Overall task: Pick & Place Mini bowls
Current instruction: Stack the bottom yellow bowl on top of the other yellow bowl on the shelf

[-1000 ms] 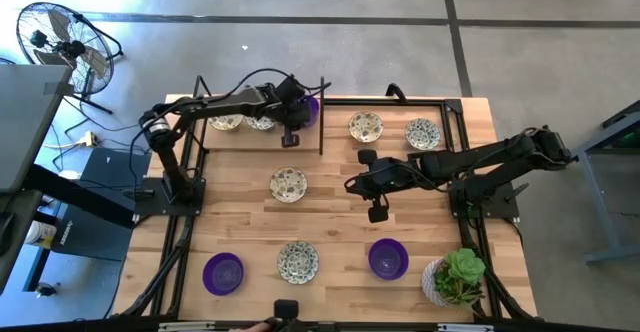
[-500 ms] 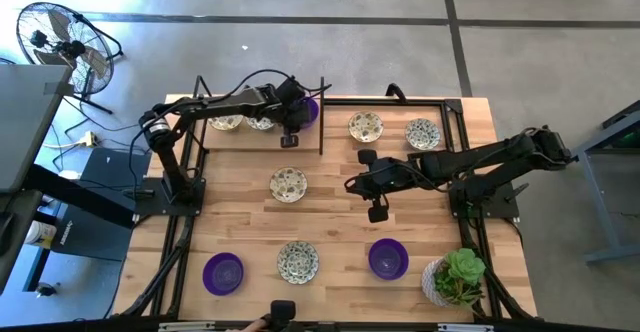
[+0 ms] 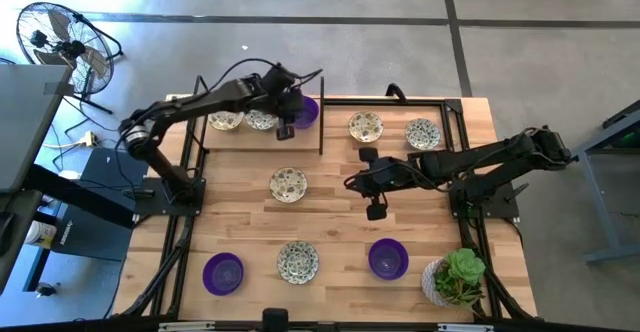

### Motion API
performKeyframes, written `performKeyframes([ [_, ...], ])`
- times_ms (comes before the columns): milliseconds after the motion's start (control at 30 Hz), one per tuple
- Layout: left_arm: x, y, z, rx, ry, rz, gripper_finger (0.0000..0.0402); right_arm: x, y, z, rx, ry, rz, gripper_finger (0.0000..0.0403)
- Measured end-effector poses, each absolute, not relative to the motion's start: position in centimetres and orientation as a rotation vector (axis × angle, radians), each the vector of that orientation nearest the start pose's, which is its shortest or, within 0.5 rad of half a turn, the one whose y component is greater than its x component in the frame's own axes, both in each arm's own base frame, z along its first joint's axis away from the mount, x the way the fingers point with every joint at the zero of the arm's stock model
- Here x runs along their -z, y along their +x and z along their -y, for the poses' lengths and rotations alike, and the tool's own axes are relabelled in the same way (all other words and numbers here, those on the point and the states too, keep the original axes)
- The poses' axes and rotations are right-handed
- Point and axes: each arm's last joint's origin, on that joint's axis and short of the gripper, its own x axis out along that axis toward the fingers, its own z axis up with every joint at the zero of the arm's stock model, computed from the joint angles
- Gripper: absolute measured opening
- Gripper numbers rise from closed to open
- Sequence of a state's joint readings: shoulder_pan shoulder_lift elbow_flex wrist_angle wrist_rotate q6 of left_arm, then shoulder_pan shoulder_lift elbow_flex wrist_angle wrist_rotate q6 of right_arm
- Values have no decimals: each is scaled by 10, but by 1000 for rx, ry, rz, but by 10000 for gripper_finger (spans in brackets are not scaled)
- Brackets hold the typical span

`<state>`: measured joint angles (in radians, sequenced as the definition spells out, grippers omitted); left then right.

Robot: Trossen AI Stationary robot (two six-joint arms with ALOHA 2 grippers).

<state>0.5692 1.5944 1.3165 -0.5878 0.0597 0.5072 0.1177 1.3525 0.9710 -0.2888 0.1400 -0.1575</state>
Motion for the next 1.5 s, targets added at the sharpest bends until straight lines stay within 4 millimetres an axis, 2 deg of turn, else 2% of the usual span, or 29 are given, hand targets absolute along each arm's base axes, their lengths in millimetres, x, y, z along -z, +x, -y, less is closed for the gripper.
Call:
performKeyframes([
  [133, -299, 279, -171, -240, 118, -817, 15, -265, 286, -30, -27, -228, -672, 1],
  [233, -301, 274, -166, -236, 66, -692, 9, -261, 287, -26, 1, -197, -652, 1],
  [367, -288, 268, -155, -275, -8, -503, 4, -242, 287, -21, 9, -165, -561, 1],
  [567, -260, 267, -122, -275, -104, -263, 4, -215, 279, -8, 41, -76, -345, 0],
  [667, -246, 269, -108, -265, -106, -252, 4, -207, 273, -2, 63, -65, -274, 0],
  [833, -240, 276, -92, -215, -303, -279, 5, -205, 268, 4, 87, -59, -189, 0],
  [900, -234, 280, -85, -182, -311, -305, 5, -205, 268, 6, 96, -63, -173, 0],
  [1133, -239, 287, -69, -115, -269, -290, 5, -207, 268, 9, 117, -73, -159, 0],
  [1300, -241, 288, -68, -118, -250, -267, 3, -204, 266, 9, 115, -79, -165, 0],
  [1400, -241, 290, -59, -143, -199, -275, 1, -198, 260, 9, 117, -64, -121, 0],
  [1500, -249, 287, -46, -139, -168, -255, 1, -189, 249, 9, 127, -43, -69, 0],
])
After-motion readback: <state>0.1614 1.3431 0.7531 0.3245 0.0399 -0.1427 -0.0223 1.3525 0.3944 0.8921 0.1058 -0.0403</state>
